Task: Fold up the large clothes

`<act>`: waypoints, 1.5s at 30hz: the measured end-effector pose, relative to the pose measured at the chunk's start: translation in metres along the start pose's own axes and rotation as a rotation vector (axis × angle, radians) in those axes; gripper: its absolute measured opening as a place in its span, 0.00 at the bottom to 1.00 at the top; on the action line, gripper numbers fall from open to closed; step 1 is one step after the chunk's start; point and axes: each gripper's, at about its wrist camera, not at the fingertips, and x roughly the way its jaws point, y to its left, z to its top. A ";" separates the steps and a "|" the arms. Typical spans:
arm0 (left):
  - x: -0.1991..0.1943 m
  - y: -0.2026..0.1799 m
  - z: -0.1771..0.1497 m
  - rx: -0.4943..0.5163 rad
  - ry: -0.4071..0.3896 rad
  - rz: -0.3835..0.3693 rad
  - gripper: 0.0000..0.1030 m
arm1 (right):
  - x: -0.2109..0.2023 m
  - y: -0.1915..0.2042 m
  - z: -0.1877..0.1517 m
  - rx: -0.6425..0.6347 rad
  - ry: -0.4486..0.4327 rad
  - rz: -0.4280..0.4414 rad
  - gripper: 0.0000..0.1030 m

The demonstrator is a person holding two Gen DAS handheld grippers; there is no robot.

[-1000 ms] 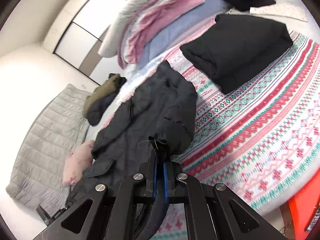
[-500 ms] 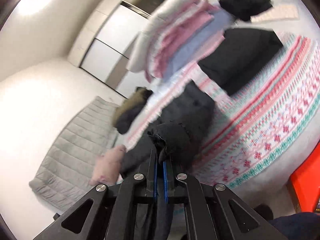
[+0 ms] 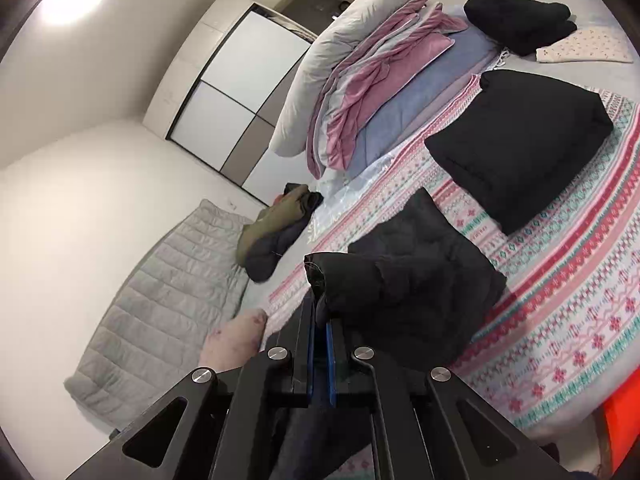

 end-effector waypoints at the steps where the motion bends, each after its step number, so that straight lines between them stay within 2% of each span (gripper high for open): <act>1: 0.006 -0.002 0.006 -0.008 0.000 0.003 0.07 | 0.007 0.002 0.009 0.009 -0.005 0.003 0.04; 6: 0.057 -0.020 0.048 -0.078 -0.012 0.053 0.07 | 0.053 0.009 0.047 0.043 -0.020 -0.001 0.04; 9: 0.108 -0.017 0.070 -0.160 0.007 0.095 0.08 | 0.092 0.004 0.068 0.082 -0.015 -0.007 0.04; 11: 0.149 -0.009 0.079 -0.181 0.032 0.105 0.10 | 0.129 -0.005 0.081 0.106 0.000 -0.041 0.04; 13: 0.195 0.004 0.083 -0.187 0.102 0.097 0.14 | 0.167 -0.022 0.091 0.140 0.025 -0.100 0.04; 15: 0.228 0.019 0.085 -0.196 0.156 0.088 0.31 | 0.197 -0.042 0.097 0.178 0.056 -0.149 0.08; 17: 0.254 0.037 0.086 -0.203 0.208 0.113 0.45 | 0.228 -0.066 0.099 0.204 0.095 -0.209 0.10; 20: 0.271 0.049 0.094 -0.180 0.224 0.146 0.49 | 0.263 -0.105 0.099 0.249 0.168 -0.302 0.20; 22: 0.272 0.050 0.104 -0.140 0.197 0.147 0.64 | 0.269 -0.124 0.102 0.299 0.188 -0.313 0.22; 23: 0.270 0.051 0.108 -0.115 0.178 0.154 0.71 | 0.268 -0.128 0.107 0.302 0.179 -0.303 0.27; 24: 0.265 0.055 0.111 -0.101 0.146 0.169 0.72 | 0.265 -0.129 0.112 0.287 0.163 -0.294 0.36; 25: 0.263 0.058 0.114 -0.105 0.126 0.179 0.72 | 0.259 -0.126 0.119 0.245 0.132 -0.296 0.43; 26: 0.262 0.065 0.116 -0.122 0.109 0.194 0.72 | 0.255 -0.124 0.123 0.206 0.110 -0.312 0.57; 27: 0.261 0.072 0.116 -0.146 0.106 0.203 0.72 | 0.251 -0.121 0.126 0.164 0.090 -0.338 0.62; 29: 0.269 0.079 0.113 -0.154 0.140 0.210 0.73 | 0.253 -0.111 0.128 0.030 0.084 -0.404 0.64; 30: 0.279 0.080 0.107 -0.144 0.192 0.209 0.73 | 0.259 -0.108 0.126 -0.024 0.110 -0.429 0.64; 33: 0.309 0.082 0.092 -0.147 0.340 0.212 0.72 | 0.281 -0.106 0.115 -0.143 0.210 -0.463 0.64; 34: 0.316 0.082 0.088 -0.152 0.352 0.222 0.72 | 0.285 -0.107 0.112 -0.159 0.216 -0.467 0.63; 35: 0.318 0.080 0.085 -0.138 0.339 0.232 0.68 | 0.290 -0.108 0.109 -0.176 0.217 -0.471 0.58; 36: 0.319 0.076 0.083 -0.100 0.324 0.245 0.48 | 0.295 -0.108 0.106 -0.197 0.219 -0.472 0.32; 37: 0.317 0.072 0.083 -0.069 0.321 0.262 0.33 | 0.300 -0.107 0.104 -0.221 0.231 -0.482 0.16; 38: 0.319 0.066 0.082 -0.029 0.317 0.291 0.13 | 0.304 -0.107 0.103 -0.235 0.240 -0.498 0.07; 40: 0.317 0.059 0.084 0.005 0.283 0.296 0.09 | 0.304 -0.098 0.103 -0.261 0.216 -0.499 0.06; 45: 0.308 0.025 0.109 0.067 0.139 0.275 0.08 | 0.308 -0.058 0.117 -0.331 0.083 -0.488 0.05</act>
